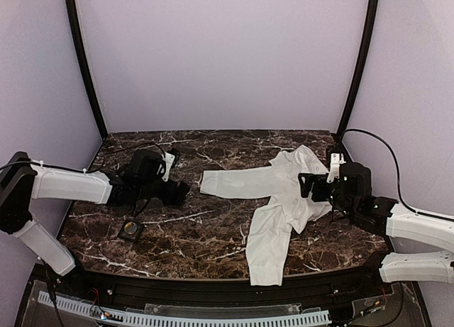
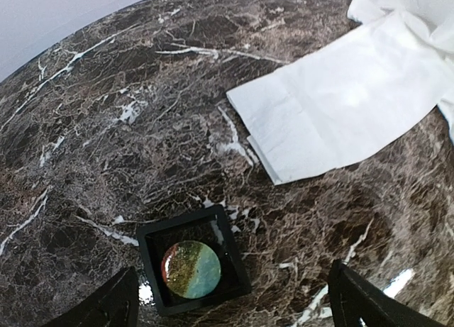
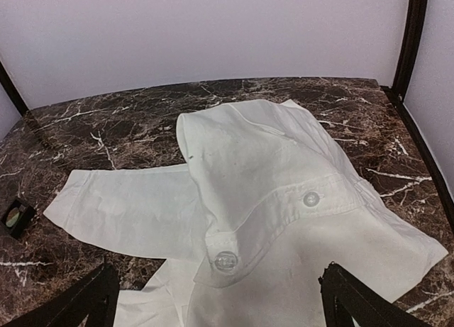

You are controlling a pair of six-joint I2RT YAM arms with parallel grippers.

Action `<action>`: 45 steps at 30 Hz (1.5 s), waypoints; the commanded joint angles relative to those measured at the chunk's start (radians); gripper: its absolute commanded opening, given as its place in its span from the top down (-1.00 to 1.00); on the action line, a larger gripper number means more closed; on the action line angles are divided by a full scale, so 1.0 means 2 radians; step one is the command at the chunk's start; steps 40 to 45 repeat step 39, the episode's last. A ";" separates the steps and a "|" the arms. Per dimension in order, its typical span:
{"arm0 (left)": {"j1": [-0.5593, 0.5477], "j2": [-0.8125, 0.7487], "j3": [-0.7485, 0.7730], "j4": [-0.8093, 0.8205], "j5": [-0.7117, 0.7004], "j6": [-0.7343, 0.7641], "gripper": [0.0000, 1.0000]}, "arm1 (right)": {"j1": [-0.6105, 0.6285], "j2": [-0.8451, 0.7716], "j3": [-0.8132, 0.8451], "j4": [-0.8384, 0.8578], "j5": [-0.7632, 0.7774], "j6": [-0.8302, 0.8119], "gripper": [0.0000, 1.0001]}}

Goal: Remove the brooch from the garment

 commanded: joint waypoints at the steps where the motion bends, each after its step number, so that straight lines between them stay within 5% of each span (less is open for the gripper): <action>1: 0.014 -0.029 -0.012 0.017 0.016 0.004 -0.96 | -0.008 0.027 0.012 0.027 -0.018 -0.017 -0.97; 8: 0.095 -0.063 -0.032 0.052 0.037 -0.007 -0.98 | -0.103 0.057 0.009 0.065 -0.089 -0.028 -0.97; 15: 0.222 -0.134 -0.090 0.113 0.044 -0.051 -0.97 | -0.162 -0.001 -0.021 0.090 -0.093 -0.019 -0.97; 20: 0.230 -0.220 -0.161 0.178 -0.058 -0.052 -0.97 | -0.165 -0.081 -0.065 0.121 -0.056 -0.033 -0.97; 26: 0.230 -0.299 -0.220 0.218 -0.081 -0.048 -0.97 | -0.166 -0.147 -0.109 0.146 -0.058 -0.035 -0.97; 45: 0.230 -0.317 -0.245 0.246 -0.072 -0.042 -0.97 | -0.166 -0.165 -0.117 0.148 -0.067 -0.039 -0.97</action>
